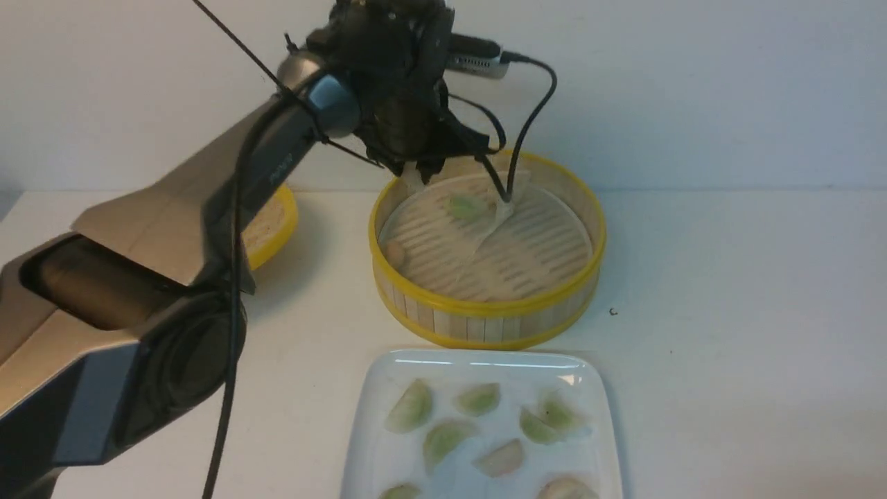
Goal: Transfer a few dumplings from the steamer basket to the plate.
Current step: Use the left arm to put the dumpling into the plate
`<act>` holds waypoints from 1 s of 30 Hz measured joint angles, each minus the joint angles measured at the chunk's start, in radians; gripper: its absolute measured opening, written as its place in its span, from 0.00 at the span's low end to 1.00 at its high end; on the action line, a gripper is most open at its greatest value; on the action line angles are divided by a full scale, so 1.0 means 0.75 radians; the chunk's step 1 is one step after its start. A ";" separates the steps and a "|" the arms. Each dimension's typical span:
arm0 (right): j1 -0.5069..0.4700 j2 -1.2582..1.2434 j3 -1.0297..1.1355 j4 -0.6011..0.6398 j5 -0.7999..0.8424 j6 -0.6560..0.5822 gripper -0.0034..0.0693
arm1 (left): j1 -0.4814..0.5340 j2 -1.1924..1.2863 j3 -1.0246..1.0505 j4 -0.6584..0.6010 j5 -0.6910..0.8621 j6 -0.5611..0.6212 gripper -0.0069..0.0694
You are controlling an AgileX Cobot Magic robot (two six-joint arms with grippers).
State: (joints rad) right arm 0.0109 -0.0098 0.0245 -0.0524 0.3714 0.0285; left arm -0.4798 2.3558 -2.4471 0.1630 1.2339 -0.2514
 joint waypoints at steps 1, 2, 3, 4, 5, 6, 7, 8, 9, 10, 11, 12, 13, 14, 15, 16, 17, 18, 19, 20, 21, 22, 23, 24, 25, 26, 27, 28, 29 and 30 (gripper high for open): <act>0.000 0.000 0.000 0.000 0.000 0.000 0.03 | 0.000 -0.023 -0.003 -0.018 0.000 0.026 0.36; 0.000 0.000 0.000 0.000 0.000 0.000 0.03 | 0.000 -0.051 -0.005 -0.038 0.002 0.055 0.36; 0.000 0.000 0.000 0.000 0.000 0.000 0.03 | 0.000 -0.078 -0.005 -0.055 0.008 0.080 0.36; 0.000 0.000 0.000 0.000 0.000 0.000 0.03 | 0.000 -0.098 -0.005 -0.072 0.012 0.099 0.36; 0.000 0.000 0.000 0.000 0.000 0.000 0.03 | 0.000 -0.120 -0.005 -0.090 0.018 0.116 0.36; 0.000 0.000 0.000 0.000 0.000 0.000 0.03 | 0.000 -0.140 -0.005 -0.114 0.022 0.130 0.36; 0.000 0.000 0.000 0.000 0.000 0.000 0.03 | 0.000 -0.157 -0.005 -0.131 0.024 0.139 0.36; 0.000 0.000 0.000 0.000 0.000 0.000 0.03 | 0.000 -0.179 0.004 -0.162 0.024 0.150 0.36; 0.000 0.000 0.000 0.000 0.000 0.000 0.03 | -0.002 -0.200 0.020 -0.196 0.024 0.160 0.36; 0.000 0.000 0.000 0.000 0.000 0.000 0.03 | -0.004 -0.238 0.057 -0.230 0.024 0.172 0.36; 0.000 0.000 0.000 0.000 0.000 0.000 0.03 | -0.010 -0.274 0.099 -0.257 0.024 0.179 0.36; 0.000 0.000 0.000 0.000 0.000 0.000 0.03 | -0.018 -0.314 0.154 -0.276 0.024 0.186 0.36; 0.000 0.000 0.000 0.000 0.000 0.000 0.03 | -0.028 -0.348 0.206 -0.289 0.024 0.189 0.36; 0.000 0.000 0.000 0.000 0.000 0.000 0.03 | -0.042 -0.391 0.279 -0.297 0.022 0.194 0.36; 0.000 0.000 0.000 0.000 0.000 0.000 0.03 | -0.062 -0.452 0.378 -0.302 0.022 0.198 0.36; 0.000 0.000 0.000 0.000 0.000 0.000 0.03 | -0.078 -0.485 0.467 -0.303 0.022 0.199 0.36; 0.000 0.000 0.000 0.000 0.000 0.000 0.03 | -0.078 -0.493 0.467 -0.303 0.022 0.199 0.36; 0.000 0.000 0.000 0.000 0.000 0.000 0.03 | -0.105 -0.538 0.595 -0.304 0.022 0.203 0.36; 0.000 0.000 0.000 0.000 0.000 0.000 0.03 | -0.123 -0.568 0.687 -0.304 0.022 0.211 0.36; 0.000 0.000 0.000 0.000 0.000 0.000 0.03 | -0.129 -0.579 0.723 -0.304 0.022 0.214 0.36; 0.000 0.000 0.000 0.000 0.000 0.000 0.03 | -0.151 -0.608 0.843 -0.304 0.022 0.222 0.36; 0.000 0.000 0.000 0.000 0.000 0.000 0.03 | -0.168 -0.617 0.937 -0.307 0.021 0.234 0.36; 0.000 0.000 0.000 0.000 0.000 0.000 0.03 | -0.178 -0.619 1.006 -0.311 0.019 0.240 0.36; 0.000 0.000 0.000 0.000 0.000 0.000 0.03 | -0.180 -0.619 1.019 -0.311 0.016 0.241 0.36; 0.000 0.000 0.000 0.000 0.000 0.000 0.03 | -0.195 -0.616 1.109 -0.316 -0.013 0.245 0.36; 0.000 0.000 0.000 0.000 0.000 0.000 0.03 | -0.204 -0.615 1.150 -0.319 -0.040 0.249 0.36; 0.000 0.000 0.000 0.000 0.000 0.000 0.03 | -0.212 -0.613 1.179 -0.325 -0.069 0.250 0.36; 0.000 0.000 0.000 0.000 0.000 0.000 0.03 | -0.222 -0.613 1.198 -0.330 -0.097 0.253 0.36; 0.000 0.000 0.000 0.000 0.000 0.000 0.03 | -0.230 -0.613 1.206 -0.333 -0.119 0.256 0.36; 0.000 0.000 0.000 0.000 0.000 0.000 0.03 | -0.237 -0.610 1.211 -0.334 -0.150 0.259 0.36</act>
State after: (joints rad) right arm 0.0109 -0.0098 0.0245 -0.0524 0.3714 0.0285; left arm -0.6572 1.8983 -1.5389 -0.0874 1.1214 -0.0569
